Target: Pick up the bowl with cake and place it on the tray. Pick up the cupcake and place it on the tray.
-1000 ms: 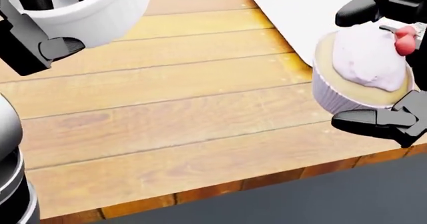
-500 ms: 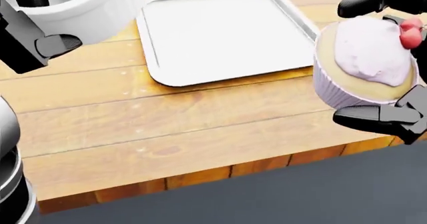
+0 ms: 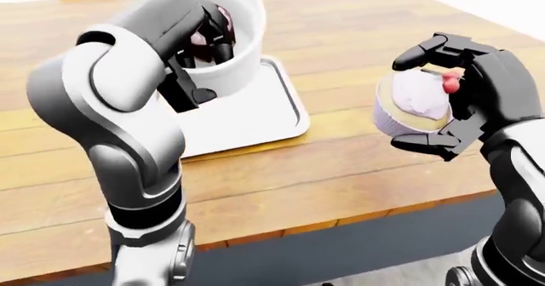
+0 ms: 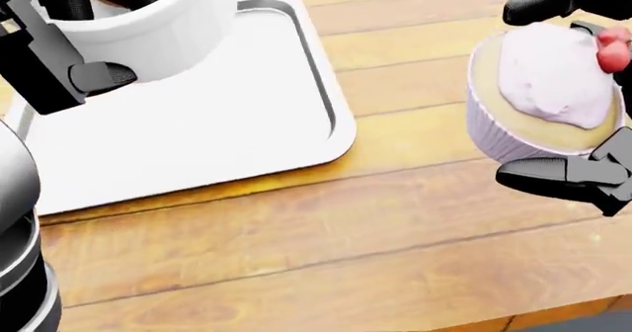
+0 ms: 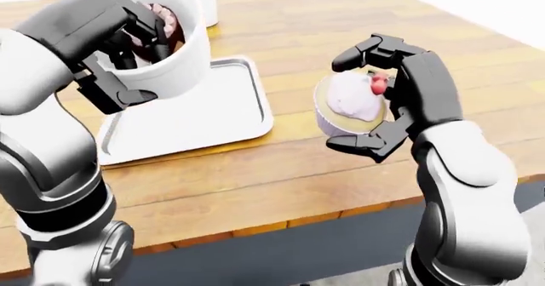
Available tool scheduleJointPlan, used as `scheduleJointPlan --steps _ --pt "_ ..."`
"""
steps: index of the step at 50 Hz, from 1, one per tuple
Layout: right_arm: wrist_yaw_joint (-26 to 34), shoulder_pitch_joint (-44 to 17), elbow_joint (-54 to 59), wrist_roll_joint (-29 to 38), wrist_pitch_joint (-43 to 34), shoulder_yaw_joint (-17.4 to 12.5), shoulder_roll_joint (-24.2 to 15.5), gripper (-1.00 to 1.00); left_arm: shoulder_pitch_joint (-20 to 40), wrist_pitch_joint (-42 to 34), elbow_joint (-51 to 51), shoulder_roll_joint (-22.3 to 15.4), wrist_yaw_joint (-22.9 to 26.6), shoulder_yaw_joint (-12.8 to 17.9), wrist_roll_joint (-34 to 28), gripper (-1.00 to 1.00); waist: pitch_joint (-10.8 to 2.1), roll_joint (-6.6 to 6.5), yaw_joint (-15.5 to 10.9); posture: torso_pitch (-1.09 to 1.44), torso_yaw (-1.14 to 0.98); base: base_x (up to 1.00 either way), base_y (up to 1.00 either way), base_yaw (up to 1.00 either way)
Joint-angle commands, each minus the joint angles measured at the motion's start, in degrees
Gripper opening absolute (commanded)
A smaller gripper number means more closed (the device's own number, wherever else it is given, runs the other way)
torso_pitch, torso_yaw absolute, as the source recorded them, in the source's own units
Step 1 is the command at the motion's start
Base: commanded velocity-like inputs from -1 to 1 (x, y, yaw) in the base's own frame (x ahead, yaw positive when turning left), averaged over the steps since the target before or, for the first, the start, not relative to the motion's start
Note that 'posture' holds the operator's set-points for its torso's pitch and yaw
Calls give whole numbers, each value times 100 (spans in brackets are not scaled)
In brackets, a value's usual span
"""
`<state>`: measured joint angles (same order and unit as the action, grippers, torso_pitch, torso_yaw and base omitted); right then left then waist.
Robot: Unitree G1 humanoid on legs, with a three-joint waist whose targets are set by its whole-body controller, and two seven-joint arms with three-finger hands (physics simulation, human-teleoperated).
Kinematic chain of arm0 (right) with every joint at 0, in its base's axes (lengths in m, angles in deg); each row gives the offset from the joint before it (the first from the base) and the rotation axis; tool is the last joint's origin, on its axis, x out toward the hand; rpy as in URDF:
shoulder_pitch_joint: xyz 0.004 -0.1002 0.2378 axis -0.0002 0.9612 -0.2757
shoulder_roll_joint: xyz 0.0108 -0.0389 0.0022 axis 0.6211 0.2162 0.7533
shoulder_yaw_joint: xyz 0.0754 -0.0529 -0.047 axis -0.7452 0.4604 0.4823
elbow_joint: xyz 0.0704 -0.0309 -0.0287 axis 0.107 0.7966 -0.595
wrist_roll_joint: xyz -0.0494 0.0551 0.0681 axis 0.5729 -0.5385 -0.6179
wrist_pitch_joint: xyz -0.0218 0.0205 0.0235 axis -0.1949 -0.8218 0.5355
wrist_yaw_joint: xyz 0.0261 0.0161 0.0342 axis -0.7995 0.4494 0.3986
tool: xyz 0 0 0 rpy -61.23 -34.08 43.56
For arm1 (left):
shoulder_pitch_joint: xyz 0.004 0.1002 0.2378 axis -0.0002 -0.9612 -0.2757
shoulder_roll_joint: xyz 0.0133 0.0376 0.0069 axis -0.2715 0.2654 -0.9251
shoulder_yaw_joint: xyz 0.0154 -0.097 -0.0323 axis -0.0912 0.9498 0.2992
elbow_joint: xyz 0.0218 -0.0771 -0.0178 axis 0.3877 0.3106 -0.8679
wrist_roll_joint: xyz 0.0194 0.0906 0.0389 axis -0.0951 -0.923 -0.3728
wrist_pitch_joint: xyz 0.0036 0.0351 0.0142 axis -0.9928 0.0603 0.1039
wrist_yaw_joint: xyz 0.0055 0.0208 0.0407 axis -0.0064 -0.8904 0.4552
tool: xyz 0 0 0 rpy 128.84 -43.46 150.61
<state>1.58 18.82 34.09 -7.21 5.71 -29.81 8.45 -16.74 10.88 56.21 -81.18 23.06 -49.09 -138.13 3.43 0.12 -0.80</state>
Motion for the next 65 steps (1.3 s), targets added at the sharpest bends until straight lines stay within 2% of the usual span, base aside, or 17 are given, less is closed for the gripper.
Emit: scheduleJointPlan --steps 1,4,5,6,9,16,20,21,24,25,31,34,39,42,44,49,65 --pt "-27 -130 -69 22 177 -75 -72 -100 303 80 -422 -60 -388 89 -108 -100 -94 74 -5 0 0 0 0 80" --pt "-23 -171 -103 2 112 -100 -104 -100 347 71 -417 -70 -363 88 -114 -100 -183 762 157 0 0 0 0 80" --pt "-25 -166 -84 2 137 -93 -105 -100 352 72 -415 -72 -361 89 -112 -100 -138 422 85 0 0 0 0 80" --pt "-27 -166 -74 2 147 -89 -108 -100 361 73 -410 -78 -360 91 -110 -100 -223 512 77 0 0 0 0 79" --pt "-22 -190 -129 -7 50 -89 -136 -100 405 57 -418 -96 -315 98 -119 -100 -268 483 12 0 0 0 0 80" --pt "-64 -237 -50 -68 106 -161 -98 -100 462 38 -443 -136 -256 118 -120 -100 -86 204 113 0 0 0 0 51" --pt "-96 -244 -85 -112 75 -172 -166 -100 493 24 -452 -156 -223 117 -124 -100 -140 -138 225 0 0 0 0 0" --pt "-94 -238 -114 -115 49 -160 -191 -100 485 26 -451 -154 -235 118 -122 -100 -44 -36 189 0 0 0 0 0" --pt "-88 -238 -146 -126 21 -183 -223 -100 463 26 -462 -153 -237 117 -122 -100 -92 48 150 0 0 0 0 0" --pt "-93 -213 -123 -128 71 -201 -212 -100 459 23 -464 -149 -244 117 -126 -100 -213 -15 141 0 0 0 12 0" --pt "-125 -168 -49 -124 174 -181 -207 -100 450 23 -472 -138 -238 115 -133 -100 -190 318 -18 0 0 0 39 0" --pt "-138 -155 -45 -120 178 -168 -196 -100 439 29 -468 -139 -249 114 -123 -100 -248 341 -5 0 0 0 52 0" --pt "-134 -233 -133 -149 14 -190 -218 -100 442 27 -450 -141 -269 115 -114 -100 -147 9 86 0 0 0 53 0" --pt "-157 -250 -117 -161 17 -208 -219 -100 427 25 -461 -136 -268 112 -112 -100 -370 -487 172 0 0 0 41 0" --pt "-181 -245 -43 -176 103 -225 -190 -100 441 27 -458 -141 -263 113 -112 -100 -119 -359 79 0 0 0 4 0" --pt "-191 -338 -122 -249 -55 -241 -272 -100 465 36 -434 -160 -273 119 -95 -100 -110 -80 61 0 0 0 0 0" --pt "-213 -703 -156 -410 -369 -282 -556 -100 570 66 -463 -80 -146 46 -188 -100 65 332 -115 0 0 0 0 0"
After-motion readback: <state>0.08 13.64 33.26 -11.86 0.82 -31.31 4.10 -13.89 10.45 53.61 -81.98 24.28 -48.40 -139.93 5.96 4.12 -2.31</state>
